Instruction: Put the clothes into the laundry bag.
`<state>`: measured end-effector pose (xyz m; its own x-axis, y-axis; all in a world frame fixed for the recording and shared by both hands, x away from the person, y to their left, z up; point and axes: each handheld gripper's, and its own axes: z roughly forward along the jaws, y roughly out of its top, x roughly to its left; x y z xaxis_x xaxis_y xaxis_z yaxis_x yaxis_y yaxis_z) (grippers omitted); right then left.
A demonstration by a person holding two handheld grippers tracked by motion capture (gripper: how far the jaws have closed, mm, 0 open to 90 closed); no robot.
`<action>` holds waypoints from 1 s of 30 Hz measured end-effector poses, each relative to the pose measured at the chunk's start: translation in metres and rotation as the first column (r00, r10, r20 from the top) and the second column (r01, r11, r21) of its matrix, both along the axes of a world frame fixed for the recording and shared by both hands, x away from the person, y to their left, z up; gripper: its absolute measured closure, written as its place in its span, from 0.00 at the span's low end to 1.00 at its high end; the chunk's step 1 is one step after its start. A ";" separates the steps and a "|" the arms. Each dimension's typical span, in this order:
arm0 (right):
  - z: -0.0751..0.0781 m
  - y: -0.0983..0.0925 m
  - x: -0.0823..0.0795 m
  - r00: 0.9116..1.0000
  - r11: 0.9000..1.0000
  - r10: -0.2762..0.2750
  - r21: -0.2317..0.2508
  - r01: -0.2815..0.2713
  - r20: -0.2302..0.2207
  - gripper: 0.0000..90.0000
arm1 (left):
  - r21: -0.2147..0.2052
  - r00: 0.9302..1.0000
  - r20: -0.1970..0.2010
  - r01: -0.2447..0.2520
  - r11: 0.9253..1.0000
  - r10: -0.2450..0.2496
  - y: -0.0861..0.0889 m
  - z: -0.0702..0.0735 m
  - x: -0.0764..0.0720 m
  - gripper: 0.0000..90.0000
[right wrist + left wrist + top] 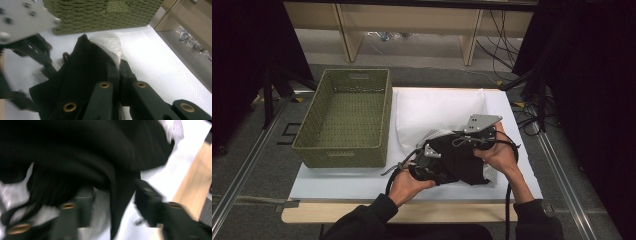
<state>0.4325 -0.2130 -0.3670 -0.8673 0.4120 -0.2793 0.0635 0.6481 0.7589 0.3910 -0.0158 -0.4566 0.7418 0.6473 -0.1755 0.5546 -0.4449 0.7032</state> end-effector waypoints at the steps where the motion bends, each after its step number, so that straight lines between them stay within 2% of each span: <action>1: 0.000 0.000 0.000 1.000 1.000 0.001 0.000 -0.001 0.003 1.00 | -0.015 1.000 0.016 -0.003 1.000 0.003 -0.002 -0.002 0.004 0.69; 3: 0.000 -0.002 0.000 1.000 1.000 0.001 0.004 -0.001 0.001 1.00 | -0.041 0.999 0.027 -0.038 0.998 0.039 -0.004 -0.003 0.010 0.86; 5: 0.000 -0.003 0.000 1.000 1.000 0.004 0.011 -0.004 -0.005 1.00 | -0.071 0.998 0.016 -0.059 0.996 0.061 -0.004 -0.003 0.017 0.95; 6: 0.000 -0.003 0.000 1.000 1.000 0.003 0.022 -0.003 -0.011 1.00 | -0.074 0.997 0.013 -0.069 0.995 0.070 -0.003 -0.001 0.020 0.96; 7: 0.001 -0.004 -0.001 1.000 1.000 0.004 0.021 -0.004 -0.004 1.00 | -0.055 0.998 0.024 -0.059 0.997 0.060 -0.001 0.003 0.024 0.97; 8: 0.003 -0.004 -0.001 1.000 1.000 0.006 0.021 -0.006 0.000 1.00 | -0.061 0.997 0.031 -0.065 0.996 0.067 -0.001 0.006 0.027 0.97; 9: 0.003 -0.005 -0.001 1.000 1.000 0.003 0.025 -0.003 0.001 1.00 | -0.105 0.993 0.034 -0.107 0.989 0.111 -0.004 0.008 0.030 0.97; 13: 0.006 -0.007 -0.002 1.000 0.999 -0.010 0.031 0.009 0.004 1.00 | -0.157 0.989 0.054 -0.130 0.979 0.140 -0.005 0.024 0.041 0.97; 15: 0.006 -0.008 -0.002 1.000 0.999 -0.003 0.033 0.003 0.004 1.00 | -0.198 0.988 0.030 -0.144 0.970 0.153 -0.004 0.028 0.045 0.97; 17: 0.006 -0.009 -0.002 1.000 0.999 -0.003 0.033 0.003 0.004 1.00 | -0.179 0.986 0.044 -0.150 0.972 0.160 -0.005 0.028 0.048 0.97; 21: 0.005 -0.010 -0.002 1.000 0.999 -0.009 0.031 0.009 -0.007 1.00 | -0.120 0.985 0.053 -0.159 0.980 0.166 -0.008 0.009 0.057 0.96; 22: 0.004 -0.009 -0.002 1.000 1.000 -0.009 0.028 0.009 -0.008 1.00 | -0.132 0.983 0.041 -0.174 0.976 0.181 -0.009 0.005 0.058 0.95; 24: 0.003 -0.009 -0.001 1.000 1.000 -0.008 0.024 0.008 -0.008 1.00 | -0.144 0.983 0.032 -0.174 0.974 0.181 -0.007 0.003 0.058 0.93; 25: 0.002 -0.010 -0.001 1.000 1.000 -0.008 0.024 0.008 -0.012 1.00 | -0.136 0.987 0.028 -0.156 0.978 0.161 -0.006 0.005 0.056 0.91; 28: 0.000 -0.010 0.000 1.000 1.000 -0.012 0.021 0.012 -0.016 1.00 | -0.093 0.990 0.042 -0.128 0.987 0.132 -0.002 0.010 0.048 0.78; 30: 0.000 -0.010 0.000 1.000 1.000 -0.013 0.021 0.013 -0.016 1.00 | -0.074 0.990 0.058 -0.127 0.989 0.131 0.002 0.012 0.040 0.68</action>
<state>0.4326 -0.2233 -0.3669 -0.8662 0.4286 -0.2569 0.0835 0.6311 0.7712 0.4315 -0.0136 -0.4441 0.6638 0.7259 -0.1798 0.5584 -0.3212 0.7648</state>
